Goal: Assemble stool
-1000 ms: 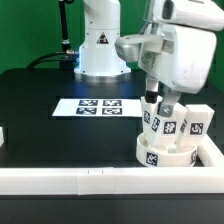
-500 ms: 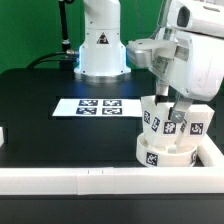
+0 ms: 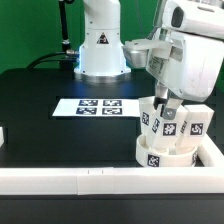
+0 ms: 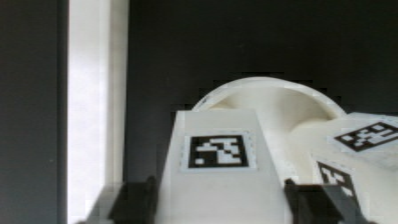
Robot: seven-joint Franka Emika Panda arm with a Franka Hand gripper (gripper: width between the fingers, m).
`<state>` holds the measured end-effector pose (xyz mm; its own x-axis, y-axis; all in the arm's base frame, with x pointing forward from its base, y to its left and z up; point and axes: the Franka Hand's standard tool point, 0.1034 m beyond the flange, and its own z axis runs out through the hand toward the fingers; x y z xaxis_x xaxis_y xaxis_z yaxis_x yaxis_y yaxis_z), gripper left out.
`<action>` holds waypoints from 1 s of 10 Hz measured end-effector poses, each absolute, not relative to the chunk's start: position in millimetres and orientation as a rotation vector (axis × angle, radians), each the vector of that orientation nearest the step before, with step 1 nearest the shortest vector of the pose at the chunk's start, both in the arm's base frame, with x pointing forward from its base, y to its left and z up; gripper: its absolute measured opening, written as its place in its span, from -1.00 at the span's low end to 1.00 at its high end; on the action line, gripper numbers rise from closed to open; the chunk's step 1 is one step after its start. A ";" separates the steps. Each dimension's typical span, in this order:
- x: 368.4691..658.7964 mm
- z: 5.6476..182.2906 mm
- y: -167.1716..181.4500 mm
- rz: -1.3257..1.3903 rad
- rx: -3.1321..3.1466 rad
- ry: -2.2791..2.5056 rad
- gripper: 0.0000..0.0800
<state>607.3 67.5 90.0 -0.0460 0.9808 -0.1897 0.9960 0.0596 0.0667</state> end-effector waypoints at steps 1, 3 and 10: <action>607.2 89.9 67.5 -0.117 2.077 2.099 -0.16; 607.1 89.7 67.3 -0.109 2.131 2.045 -0.16; 606.2 88.3 68.4 0.033 2.829 0.972 -0.16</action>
Offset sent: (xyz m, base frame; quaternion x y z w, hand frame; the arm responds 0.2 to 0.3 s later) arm 0.0000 0.0000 0.0000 0.0000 0.0000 0.2667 0.9638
